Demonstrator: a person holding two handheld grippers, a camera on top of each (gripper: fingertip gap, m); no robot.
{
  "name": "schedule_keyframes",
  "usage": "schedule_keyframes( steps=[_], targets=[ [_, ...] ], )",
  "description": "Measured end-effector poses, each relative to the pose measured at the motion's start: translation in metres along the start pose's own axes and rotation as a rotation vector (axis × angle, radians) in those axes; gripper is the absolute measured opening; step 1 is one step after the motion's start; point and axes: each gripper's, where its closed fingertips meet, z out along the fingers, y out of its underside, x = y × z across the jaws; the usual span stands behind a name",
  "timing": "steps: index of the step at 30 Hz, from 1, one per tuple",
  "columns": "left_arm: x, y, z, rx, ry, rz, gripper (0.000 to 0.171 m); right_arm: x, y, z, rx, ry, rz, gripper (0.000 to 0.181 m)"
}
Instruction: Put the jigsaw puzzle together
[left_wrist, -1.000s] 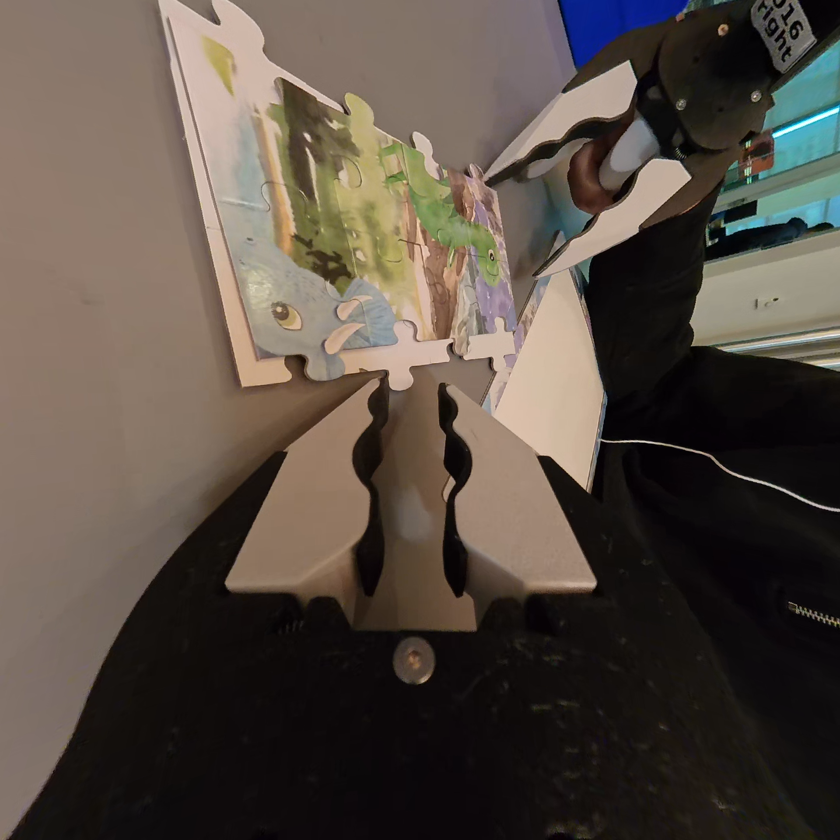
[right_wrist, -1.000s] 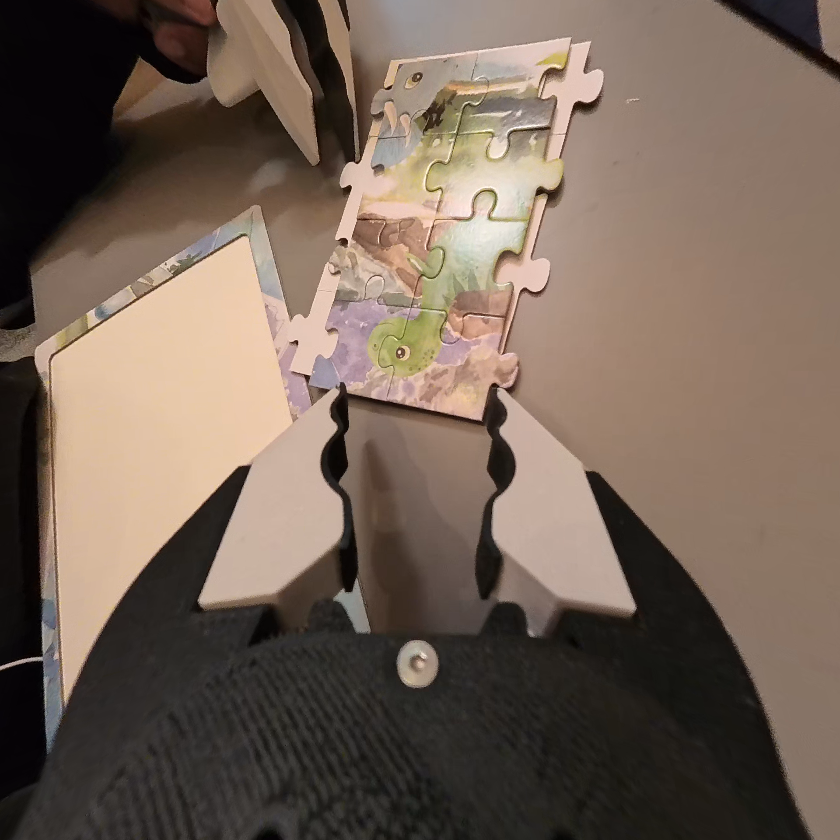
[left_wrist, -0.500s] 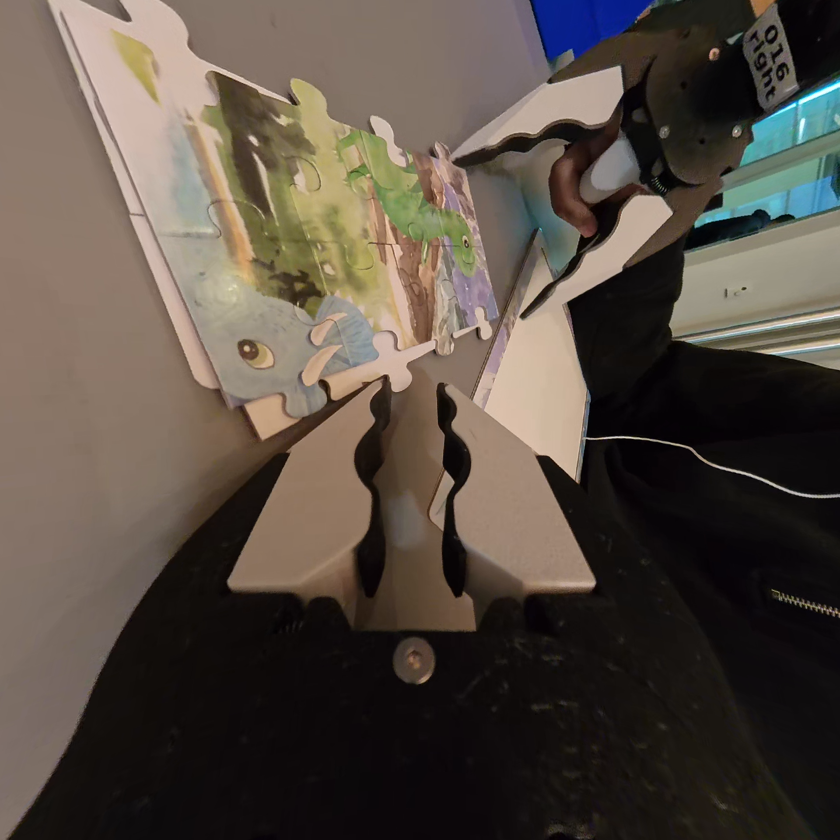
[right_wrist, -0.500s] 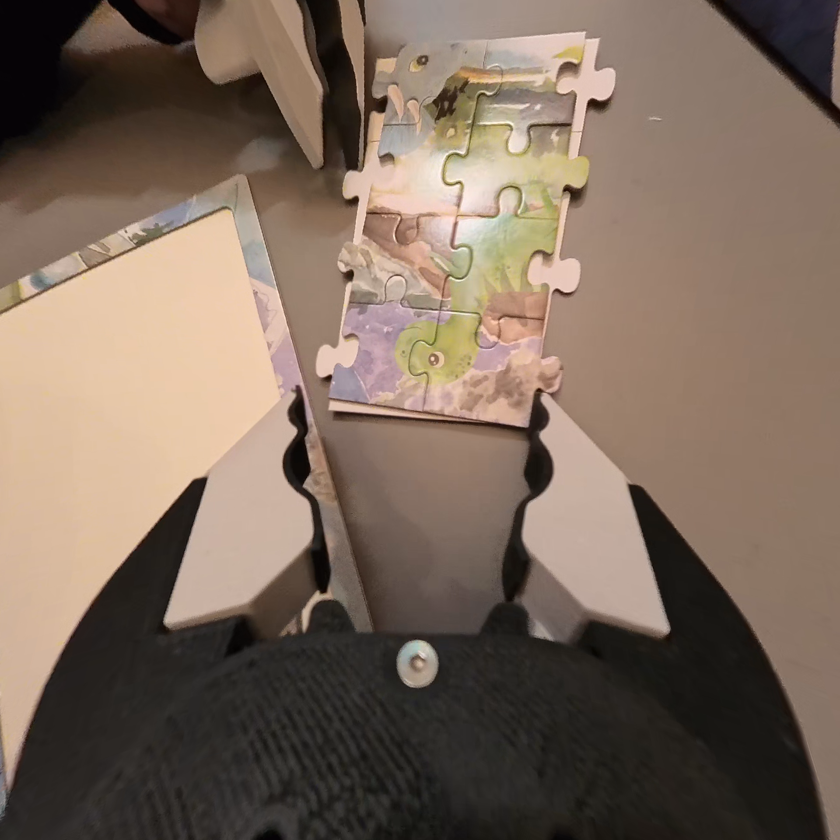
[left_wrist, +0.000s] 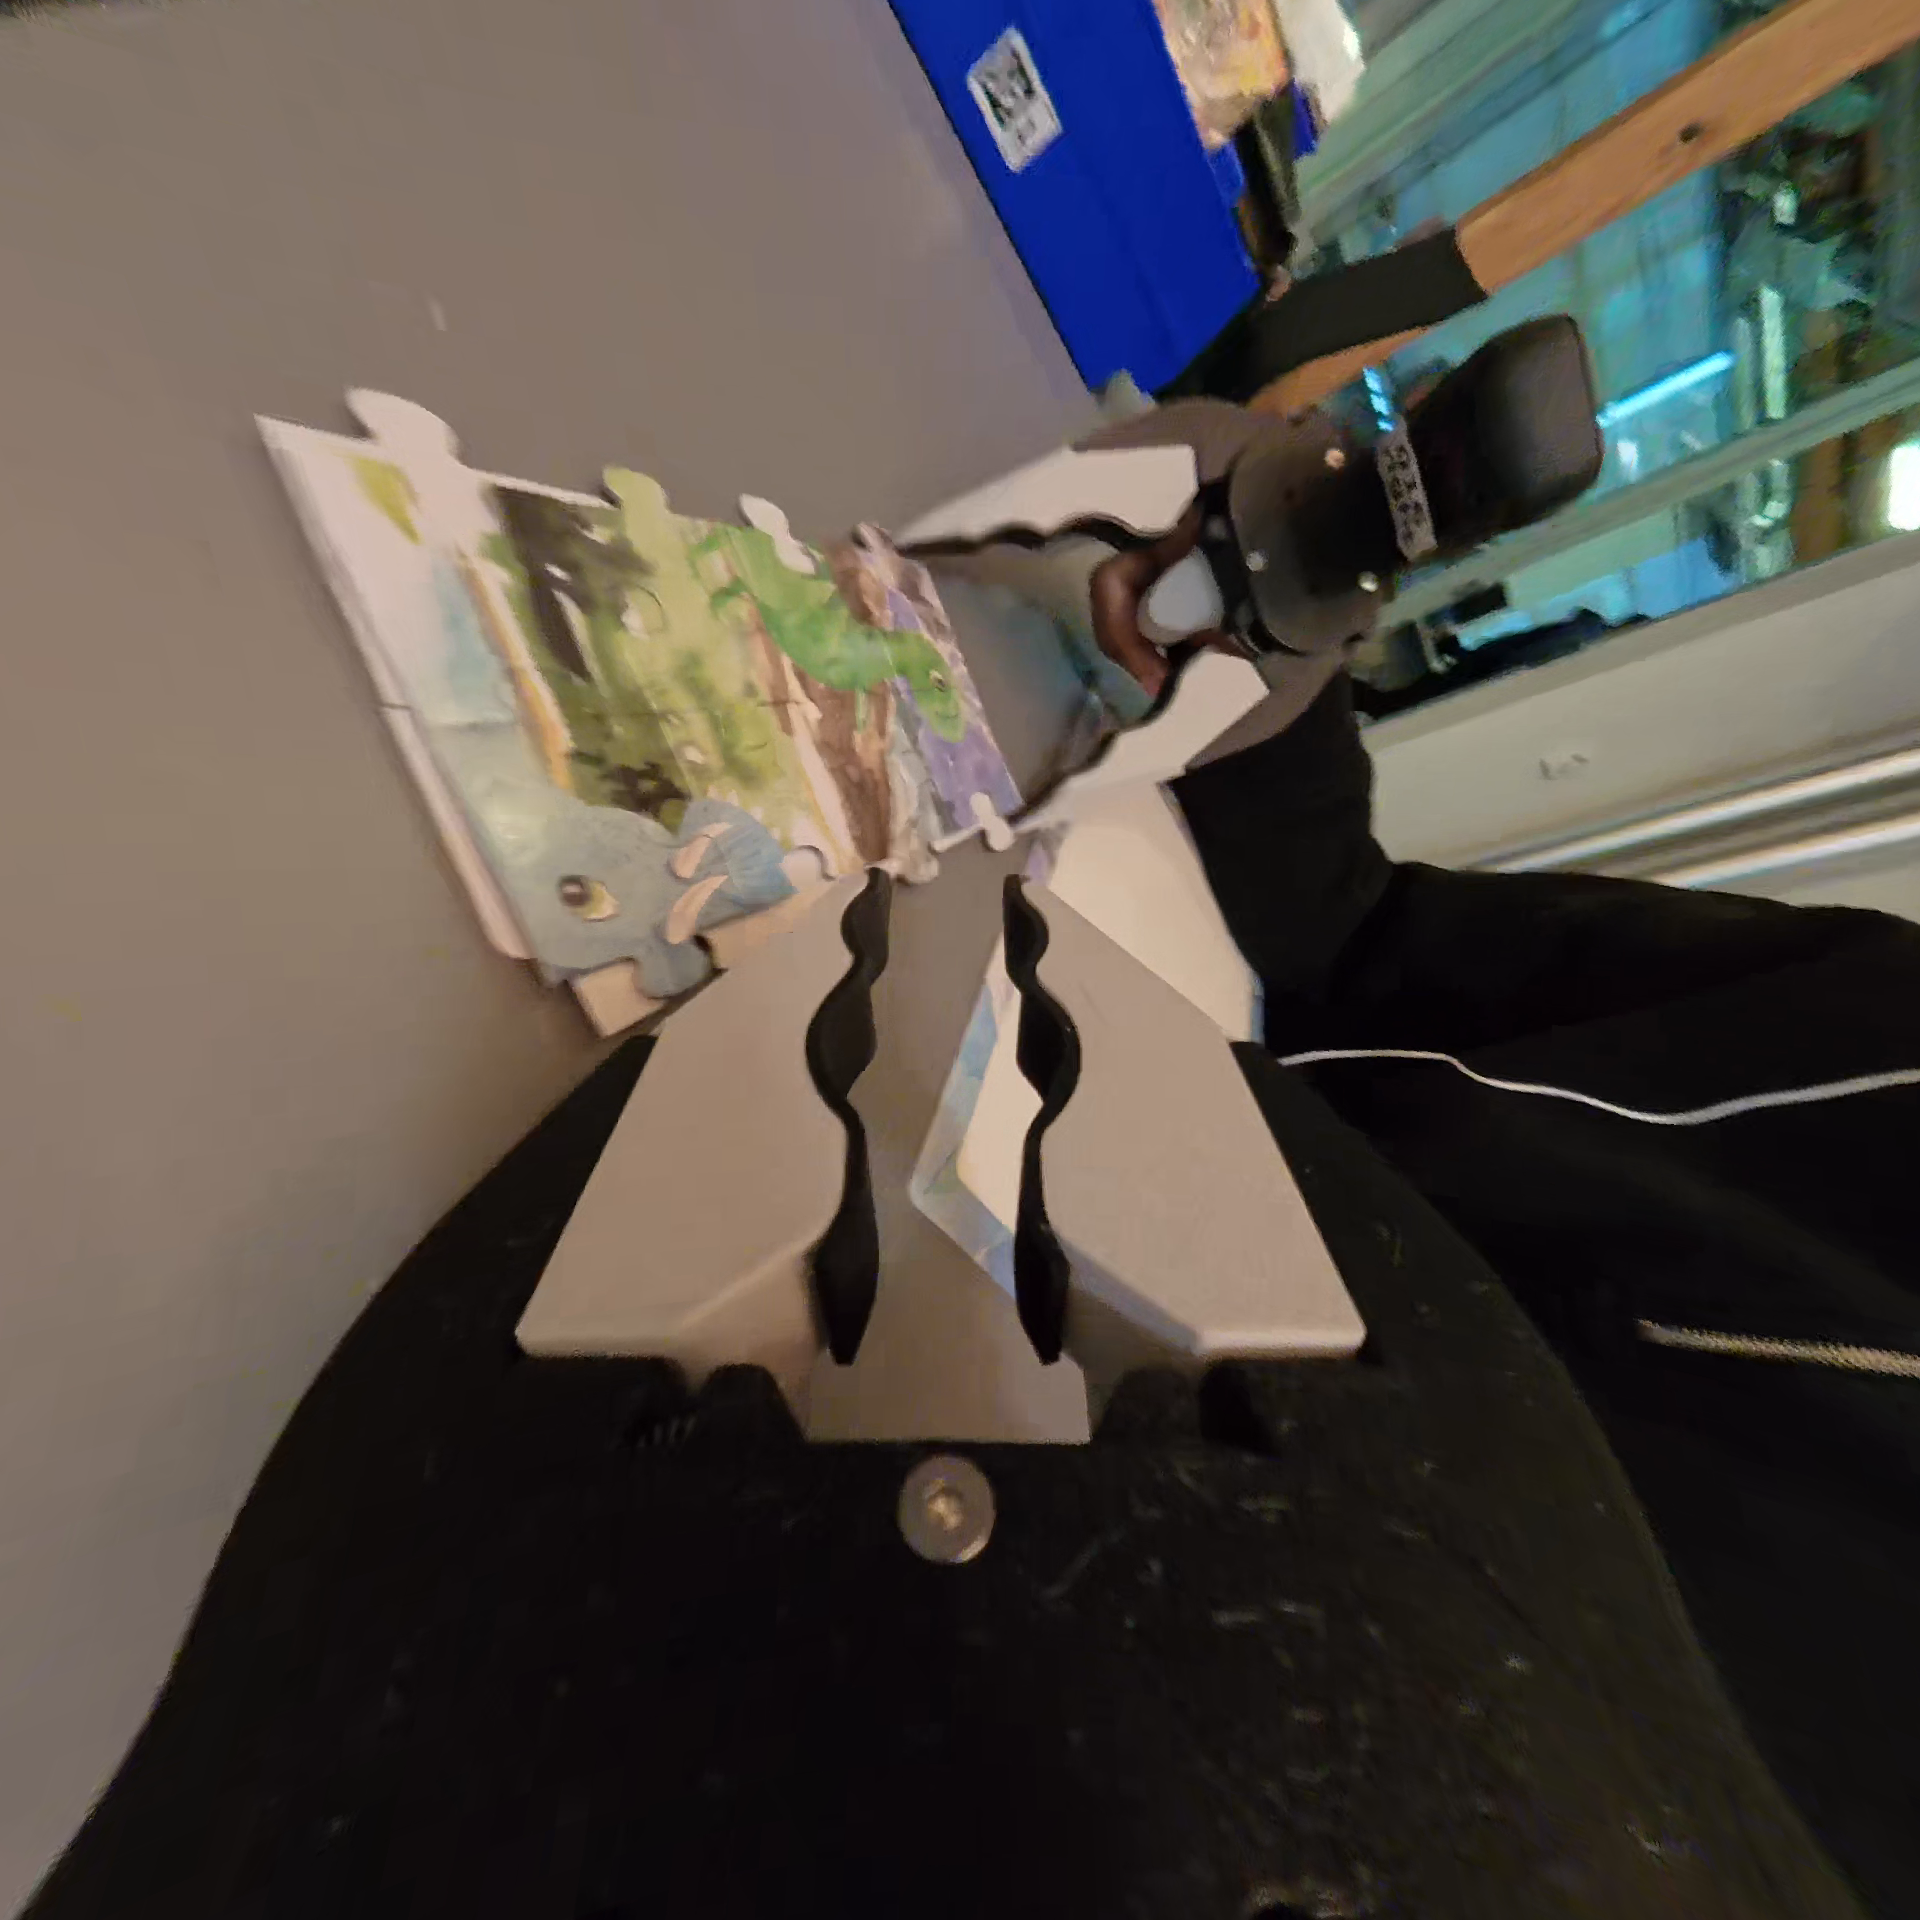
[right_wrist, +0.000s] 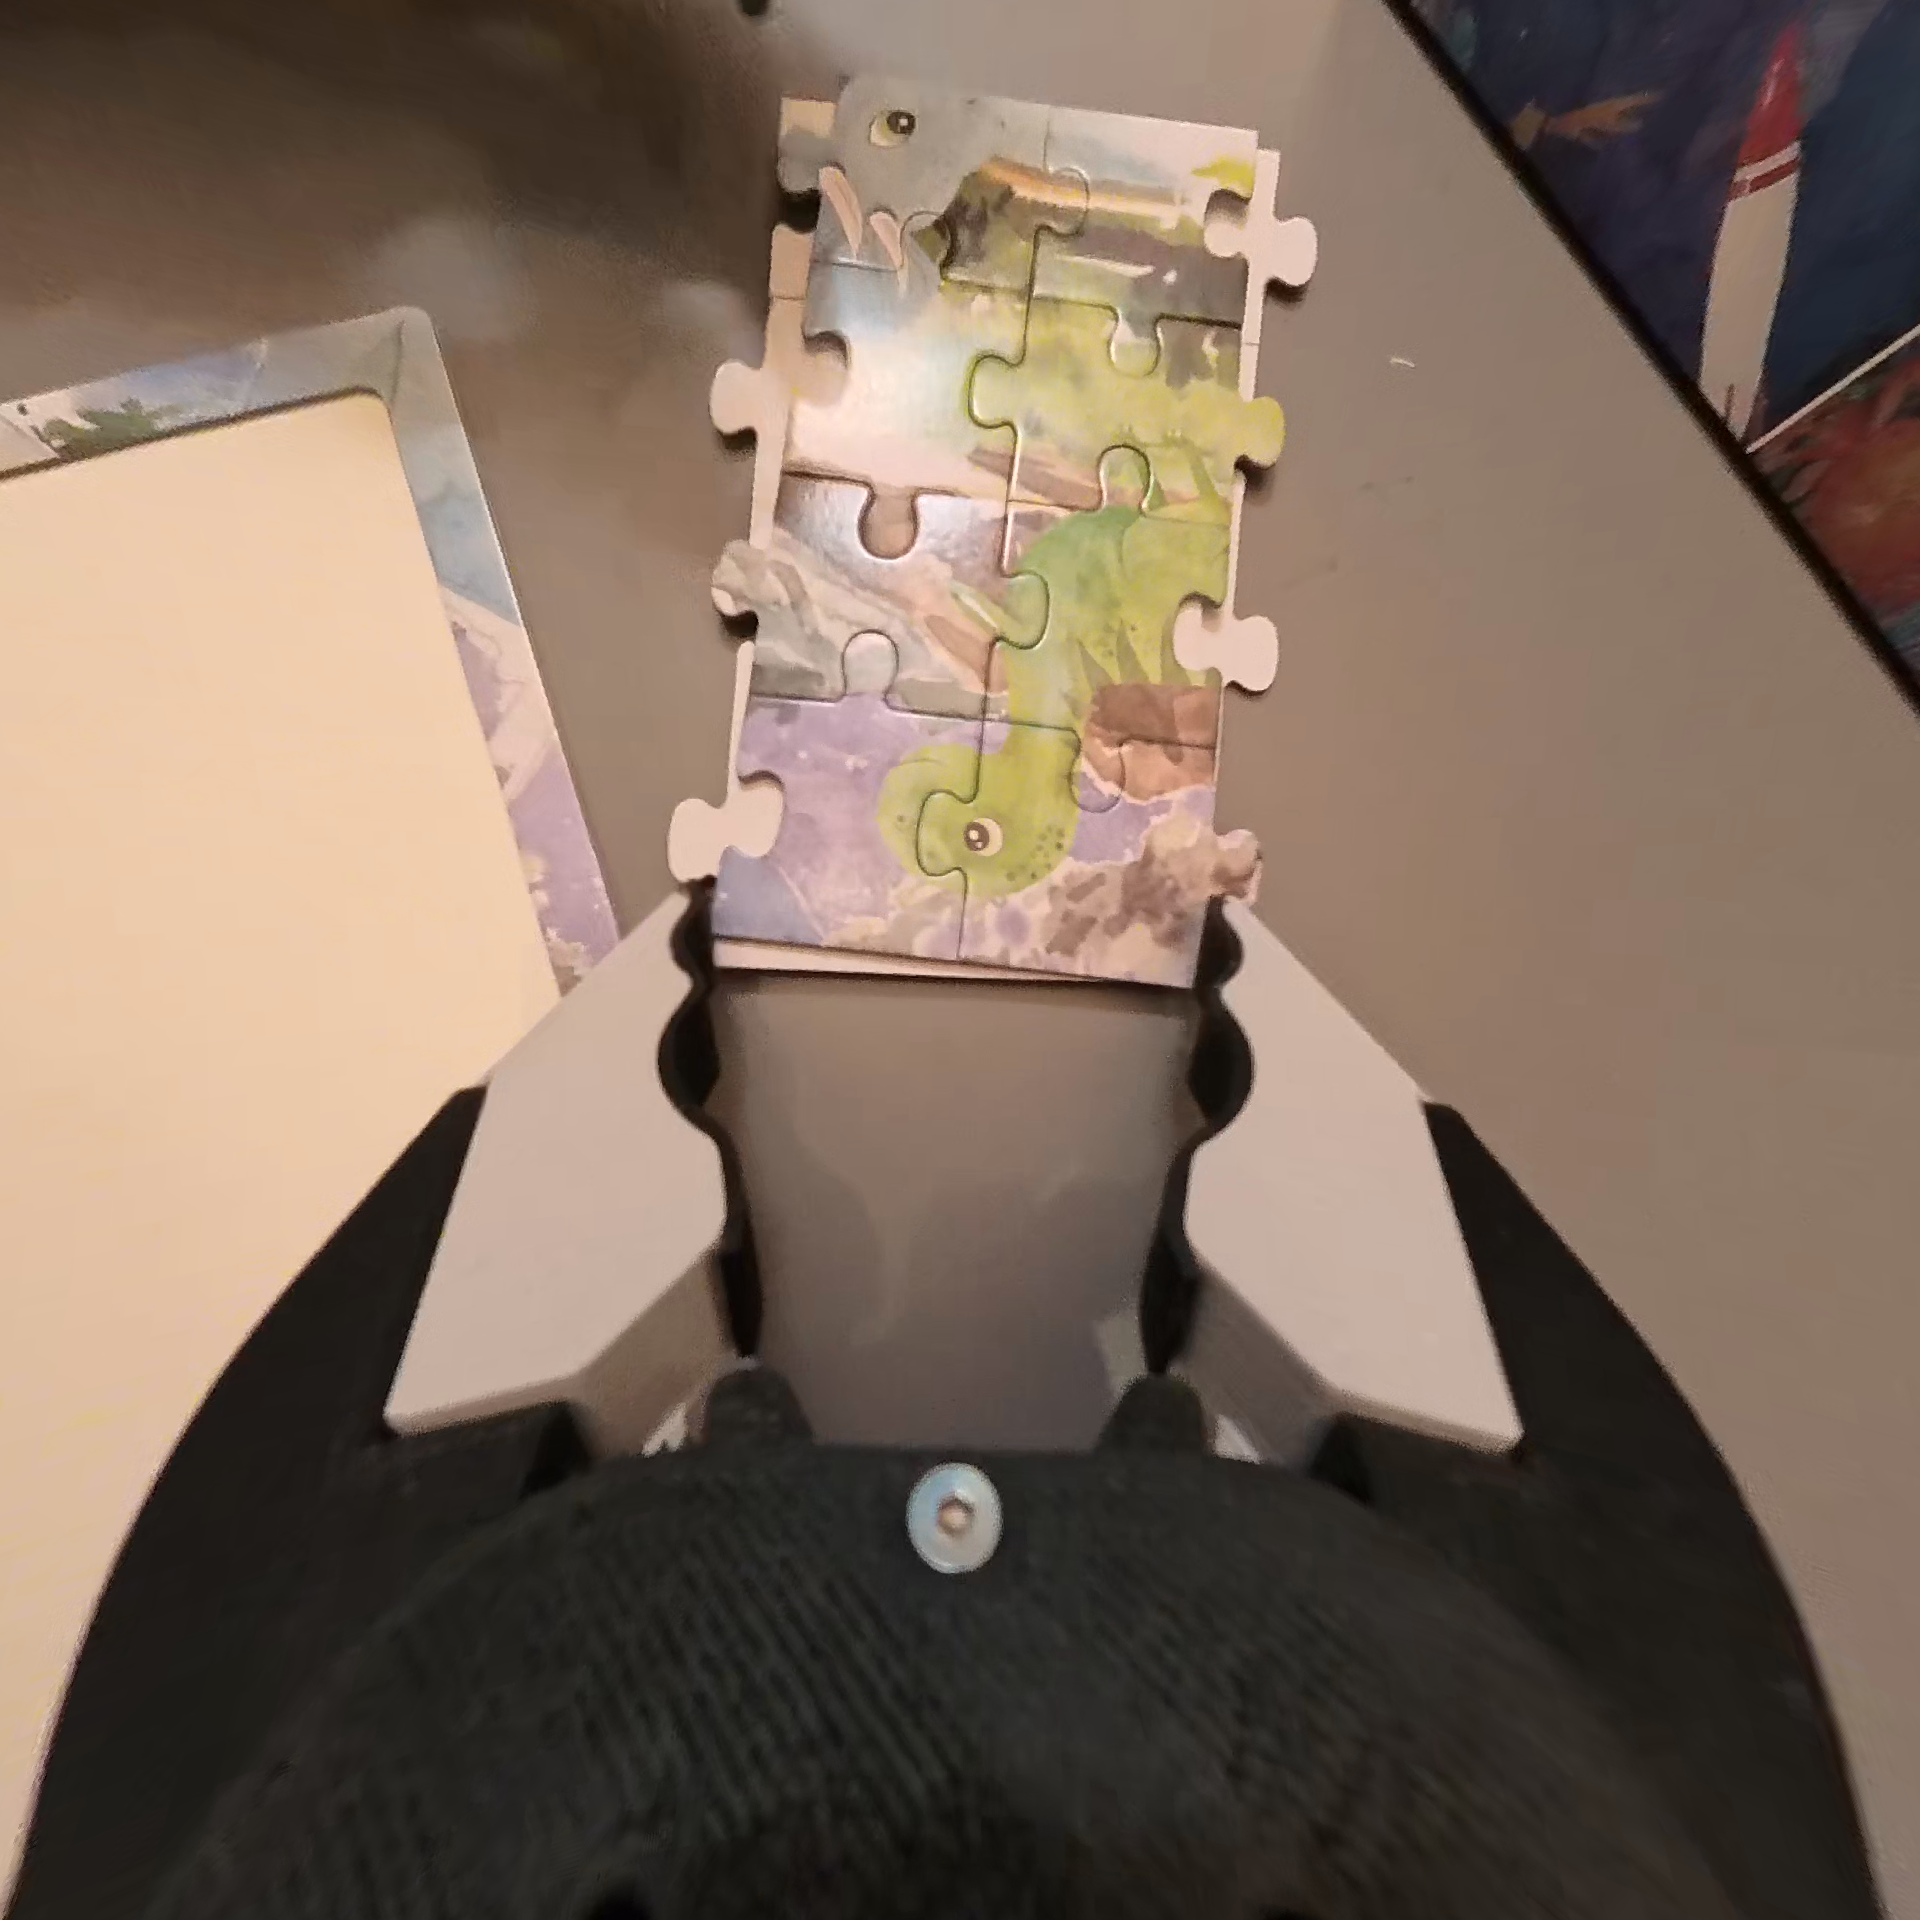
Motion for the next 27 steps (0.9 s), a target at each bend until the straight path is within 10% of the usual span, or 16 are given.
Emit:
schedule_keyframes(
  steps=[13, 27],
  targets=[
    [-0.066, -0.015, -0.017, 0.073, -0.462, 0.115, 0.056, 0.005, 0.005, -0.005, 0.015, -0.02, 0.02, 0.093],
    [-0.049, -0.013, 0.008, 0.073, -0.342, 0.105, 0.066, 0.018, 0.008, -0.008, 0.026, 0.03, 0.044, 0.093]
  ],
)
